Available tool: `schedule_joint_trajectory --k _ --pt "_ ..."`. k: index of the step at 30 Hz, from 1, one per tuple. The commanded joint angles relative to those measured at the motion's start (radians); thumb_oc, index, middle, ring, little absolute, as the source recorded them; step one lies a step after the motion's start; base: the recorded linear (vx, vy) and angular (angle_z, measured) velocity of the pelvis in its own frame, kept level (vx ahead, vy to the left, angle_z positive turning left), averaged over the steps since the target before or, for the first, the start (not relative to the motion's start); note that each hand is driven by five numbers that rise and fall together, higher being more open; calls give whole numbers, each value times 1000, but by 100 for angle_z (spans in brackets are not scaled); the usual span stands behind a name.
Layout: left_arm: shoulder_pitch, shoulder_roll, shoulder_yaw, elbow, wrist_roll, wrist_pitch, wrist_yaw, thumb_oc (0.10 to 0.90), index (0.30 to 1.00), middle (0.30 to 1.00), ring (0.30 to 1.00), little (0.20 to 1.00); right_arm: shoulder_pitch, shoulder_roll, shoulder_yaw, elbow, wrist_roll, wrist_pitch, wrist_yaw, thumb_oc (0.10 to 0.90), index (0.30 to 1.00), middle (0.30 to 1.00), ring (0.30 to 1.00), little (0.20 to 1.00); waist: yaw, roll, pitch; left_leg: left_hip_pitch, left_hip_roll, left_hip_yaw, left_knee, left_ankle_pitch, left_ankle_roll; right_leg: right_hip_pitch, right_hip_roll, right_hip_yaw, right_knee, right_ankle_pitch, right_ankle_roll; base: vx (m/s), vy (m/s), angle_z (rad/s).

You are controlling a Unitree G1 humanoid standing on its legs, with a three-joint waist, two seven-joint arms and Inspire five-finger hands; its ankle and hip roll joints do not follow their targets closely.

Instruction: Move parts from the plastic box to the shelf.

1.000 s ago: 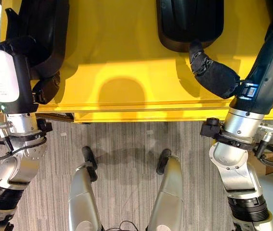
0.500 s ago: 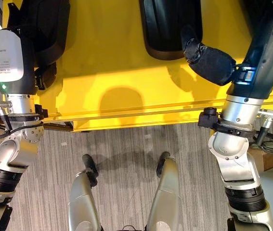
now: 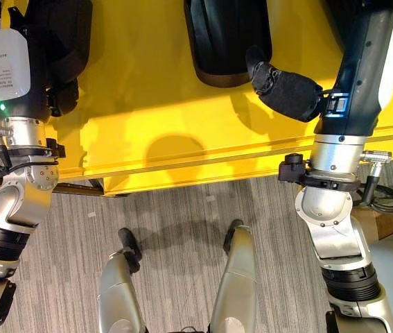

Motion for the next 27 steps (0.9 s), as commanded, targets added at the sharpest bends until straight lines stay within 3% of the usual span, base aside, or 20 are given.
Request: schedule_joint_trajectory --k 1,5,9,14,27 --pt "-8 27 -42 -59 -43 -1 -156 900 1000 1000 1000 1000 -161 5 -52 -52 1 -48 -13 900 1000 1000 1000 1000 -24 -27 -12 12 20 -14 40 -117 8 92 33 -3 -87 4 27 0 0 0" --pt "-17 24 -65 -88 -77 -31 -320 900 1000 1000 1000 1000 -161 8 -54 -62 -6 -42 -6 900 1000 1000 1000 1000 -27 -24 -12 19 19 -7 30 -115 7 98 35 -4 -107 15 32 0 0 0" --pt "-12 27 -84 -127 -108 -12 -416 900 1000 1000 1000 1000 -161 -8 -56 -67 8 -30 -5 900 1000 1000 1000 1000 -30 -19 -12 33 18 3 20 -112 7 111 31 -5 -123 21 34 0 29 -2" --pt "10 39 -101 -181 -134 -51 -521 900 1000 1000 1000 1000 -152 -23 -65 -60 5 -22 -3 900 1000 1000 1000 1000 -31 -12 -12 44 17 8 7 -109 5 126 25 -1 -169 44 42 0 0 0" --pt "36 102 -81 -201 -108 -29 -574 900 1000 1000 1000 1000 -116 -57 -88 -64 38 -27 -5 900 1000 1000 1000 1000 -27 -2 -12 77 22 26 -12 -98 4 159 7 -8 -203 63 50 4 7 -1"
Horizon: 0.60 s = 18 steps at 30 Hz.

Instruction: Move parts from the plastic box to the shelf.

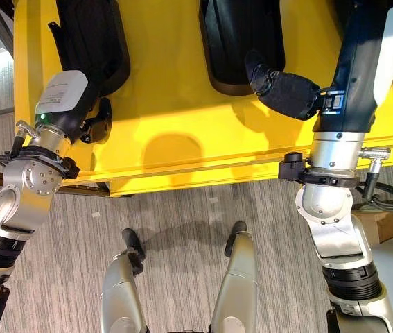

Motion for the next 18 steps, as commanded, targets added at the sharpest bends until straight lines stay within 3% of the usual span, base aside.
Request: schedule_joint_trajectory --k 1,18 --pt "3 56 -34 -85 8 -52 -51 900 1000 1000 1000 1000 -105 -41 -94 -66 12 -75 -22 900 1000 1000 1000 1000 -38 -5 -11 21 34 -17 39 -101 4 90 6 -4 -89 9 26 0 0 0" --pt "92 118 28 -166 91 -115 -179 900 1000 1000 1000 1000 -65 -50 -120 -91 30 -52 -24 900 1000 1000 1000 1000 -18 -1 -11 43 32 -23 39 -107 3 128 -10 -16 -125 26 36 0 0 0"
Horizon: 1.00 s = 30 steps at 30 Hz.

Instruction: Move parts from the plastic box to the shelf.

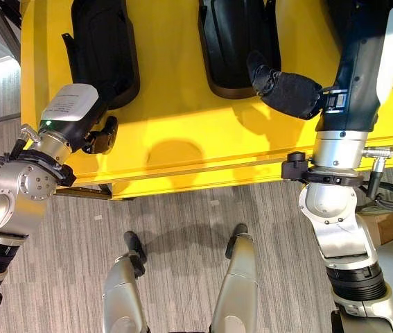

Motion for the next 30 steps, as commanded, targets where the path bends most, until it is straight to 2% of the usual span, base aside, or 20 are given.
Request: schedule_joint_trajectory --k 1,18,22,24,27,28,29,30 --pt "46 91 9 -105 30 -55 -43 900 1000 1000 1000 1000 -85 -23 -109 -95 18 -56 -20 900 1000 1000 1000 1000 -19 -20 -12 28 31 -21 59 -114 3 107 -9 -3 -113 23 37 0 0 0" --pt "114 88 53 -131 11 -78 -28 900 1000 1000 1000 1000 -46 -27 -122 -103 8 -61 -50 900 1000 1000 1000 1000 -3 -25 -12 24 25 -34 66 -121 5 119 -18 -15 -118 23 41 0 0 0" --pt "132 77 62 -139 -8 -66 16 900 1000 1000 1000 1000 -40 -26 -123 -104 0 -60 -64 900 1000 1000 1000 1000 3 -27 -12 25 24 -38 65 -121 5 124 -18 -18 -120 23 42 0 0 0" --pt "144 57 75 -133 -45 -51 155 900 1000 1000 1000 1000 -44 -24 -118 -104 -15 -55 -82 900 1000 1000 1000 1000 7 -30 -13 25 23 -43 65 -122 5 126 -18 -21 -117 20 41 0 0 0" --pt "149 24 94 -126 -54 -53 277 900 1000 1000 1000 1000 -43 -13 -118 -106 -38 -49 -96 900 1000 1000 1000 1000 13 -34 -13 21 21 -49 66 -121 5 124 -19 -24 -114 19 40 -2 -15 0" --pt "154 -5 121 -110 -79 -80 420 900 1000 1000 1000 1000 -40 5 -114 -109 -60 -40 -107 900 1000 1000 1000 1000 17 -40 -14 20 19 -56 74 -132 2 126 -22 -24 -105 7 42 -2 -38 3" --pt "153 -8 126 -107 -81 -82 434 900 1000 1000 1000 1000 -40 8 -113 -110 -65 -38 -109 900 1000 1000 1000 1000 18 -40 -14 17 19 -56 72 -125 4 123 -20 -24 -106 13 40 3 -46 6" --pt "154 -20 142 -100 -89 -104 512 900 1000 1000 1000 1000 -40 20 -108 -106 -82 -37 -119 900 1000 1000 1000 1000 21 -43 -16 15 18 -58 73 -126 4 122 -20 -26 -102 11 39 -10 -29 7"
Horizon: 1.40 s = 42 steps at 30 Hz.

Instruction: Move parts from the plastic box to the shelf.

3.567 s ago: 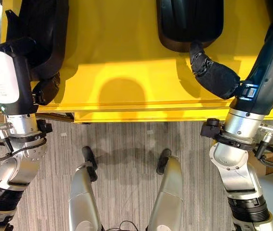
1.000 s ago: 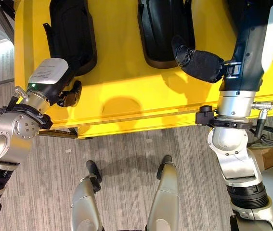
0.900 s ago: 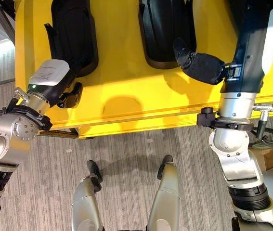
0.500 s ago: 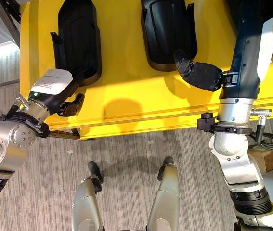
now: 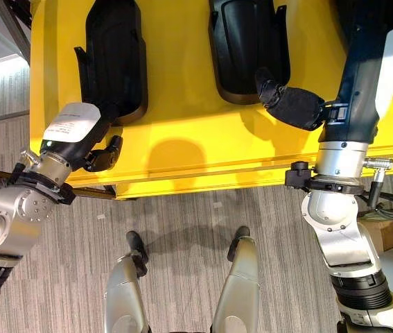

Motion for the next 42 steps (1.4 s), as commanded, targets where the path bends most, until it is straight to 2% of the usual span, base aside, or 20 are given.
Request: schedule_joint_trajectory --k 1,3,9,10,17,23,28,30,32,36,37,40,42 --pt "-42 44 105 -48 -37 -58 297 900 1000 1000 1000 1000 -94 27 -102 -102 -87 -63 -75 900 1000 1000 1000 1000 -1 -46 -18 3 24 -42 81 -126 4 86 -12 -8 -81 9 33 16 -37 7" --pt "-53 18 137 -41 -41 -119 422 900 1000 1000 1000 1000 -93 46 -95 -98 -108 -58 -84 900 1000 1000 1000 1000 2 -55 -26 1 20 -45 85 -133 1 89 -8 -11 -69 -4 31 31 -37 4" --pt "-92 -23 161 -42 -38 -183 560 900 1000 1000 1000 1000 -110 71 -74 -92 -131 -39 -98 900 1000 1000 1000 1000 2 -67 -35 -3 16 -49 81 -126 1 86 2 -11 -74 2 24 6 -21 4" --pt "-99 -34 167 -45 -35 -211 598 900 1000 1000 1000 1000 -113 77 -71 -92 -137 -37 -97 900 1000 1000 1000 1000 0 -70 -34 -2 16 -49 86 -131 0 86 2 -8 -72 0 24 4 -9 4" --pt "-122 -80 183 -86 26 -273 732 900 1000 1000 1000 1000 -125 101 -45 -106 -161 -15 -106 900 1000 1000 1000 1000 -8 -79 -38 1 17 -43 83 -134 -5 88 11 2 -88 6 24 0 0 0" --pt "-120 -103 176 -114 23 -295 739 900 1000 1000 1000 1000 -118 116 -36 -117 -186 -24 -133 900 1000 1000 1000 1000 -15 -81 -38 7 18 -34 81 -135 -5 93 19 9 -94 6 25 0 0 0" --pt "-66 -118 180 -143 3 -330 728 900 1000 1000 1000 1000 -84 126 -51 -132 -232 -83 -228 900 1000 1000 1000 1000 -13 -78 -42 23 19 -25 71 -132 -4 108 23 4 -103 6 25 0 0 0" --pt "44 -124 205 -149 -33 -389 705 900 1000 1000 1000 1000 -13 120 -109 -134 -269 -143 -331 900 1000 1000 1000 1000 -11 -71 -64 64 20 -8 42 -126 -3 146 25 -8 -134 12 26 48 21 0" --pt "74 -120 214 -147 -42 -405 694 900 1000 1000 1000 1000 7 116 -126 -131 -276 -155 -347 900 1000 1000 1000 1000 -10 -68 -71 79 21 -2 32 -124 -2 159 24 -12 -145 14 27 53 18 -1" --pt "277 -112 290 -169 -158 -524 596 900 1000 1000 1000 1000 141 97 -226 -126 -271 -216 -407 900 1000 1000 1000 1000 4 -62 -114 169 29 28 -44 -106 -4 249 12 -41 -229 28 36 103 5 -2" --pt "355 -114 320 -185 -200 -551 562 900 1000 1000 1000 1000 192 99 -253 -130 -266 -237 -414 900 1000 1000 1000 1000 12 -60 -135 199 33 37 -83 -86 -2 280 12 -53 -270 46 37 118 -4 3" --pt "482 -114 375 -195 -314 -577 468 900 1000 1000 1000 1000 272 105 -291 -129 -254 -266 -426 900 1000 1000 1000 1000 26 -62 -183 275 35 58 -161 -58 -5 360 7 -78 -358 76 45 115 5 0" --pt "519 -115 386 -195 -376 -589 414 900 1000 1000 1000 1000 293 108 -300 -125 -244 -271 -421 900 1000 1000 1000 1000 32 -64 -207 310 36 67 -198 -43 -7 401 1 -91 -400 89 49 119 11 0"
